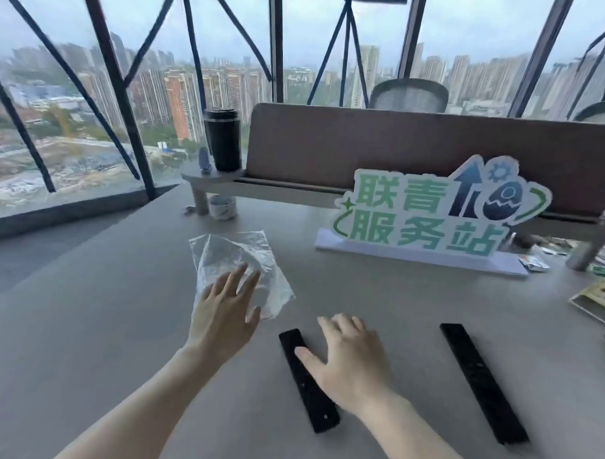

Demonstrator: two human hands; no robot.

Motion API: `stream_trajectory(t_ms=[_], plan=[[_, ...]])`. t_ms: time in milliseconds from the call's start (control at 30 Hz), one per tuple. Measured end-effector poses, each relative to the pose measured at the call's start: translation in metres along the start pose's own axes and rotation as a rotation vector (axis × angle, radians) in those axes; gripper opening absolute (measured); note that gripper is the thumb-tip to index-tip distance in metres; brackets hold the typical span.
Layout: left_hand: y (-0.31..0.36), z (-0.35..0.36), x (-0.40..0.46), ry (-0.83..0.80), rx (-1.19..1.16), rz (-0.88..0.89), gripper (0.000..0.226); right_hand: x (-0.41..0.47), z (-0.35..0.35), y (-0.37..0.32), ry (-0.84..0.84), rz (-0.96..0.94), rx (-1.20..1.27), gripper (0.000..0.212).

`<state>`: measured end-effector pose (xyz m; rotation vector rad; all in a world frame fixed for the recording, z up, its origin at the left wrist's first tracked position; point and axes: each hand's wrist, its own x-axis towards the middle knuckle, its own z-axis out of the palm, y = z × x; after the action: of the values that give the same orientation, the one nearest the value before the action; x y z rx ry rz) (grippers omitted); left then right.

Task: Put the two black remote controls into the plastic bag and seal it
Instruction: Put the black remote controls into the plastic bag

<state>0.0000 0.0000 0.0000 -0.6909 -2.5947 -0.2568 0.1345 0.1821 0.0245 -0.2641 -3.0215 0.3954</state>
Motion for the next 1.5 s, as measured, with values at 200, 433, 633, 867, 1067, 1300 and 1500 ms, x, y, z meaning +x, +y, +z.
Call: stream_trajectory(t_ms=[200,433,633,867,1067,1300,1500], plan=[[-0.008,-0.014,-0.009,-0.073,0.090,-0.022,0.024,-0.034,0.006,-0.020,-0.189,0.144,0.024,0.040],[0.026,-0.040,-0.011,-0.017,-0.147,0.021,0.011,-0.057,-0.027,-0.004,-0.328,0.299,0.753,0.025],[0.067,-0.067,-0.011,0.062,-0.353,0.016,0.017,-0.016,-0.030,-0.020,-0.283,0.360,1.195,0.019],[0.088,-0.060,-0.008,0.061,-0.409,0.018,0.015,-0.049,-0.026,0.055,0.277,0.507,0.866,0.023],[0.112,-0.050,-0.015,0.063,-0.446,0.053,0.016,-0.082,-0.026,0.150,0.135,0.743,-0.038,0.051],[0.119,-0.048,-0.020,0.064,-0.479,0.055,0.015,-0.106,-0.046,0.157,0.079,0.632,0.668,0.032],[0.141,-0.055,-0.019,0.060,-0.519,0.067,0.014,-0.118,-0.088,0.109,-0.397,0.378,0.956,0.026]])
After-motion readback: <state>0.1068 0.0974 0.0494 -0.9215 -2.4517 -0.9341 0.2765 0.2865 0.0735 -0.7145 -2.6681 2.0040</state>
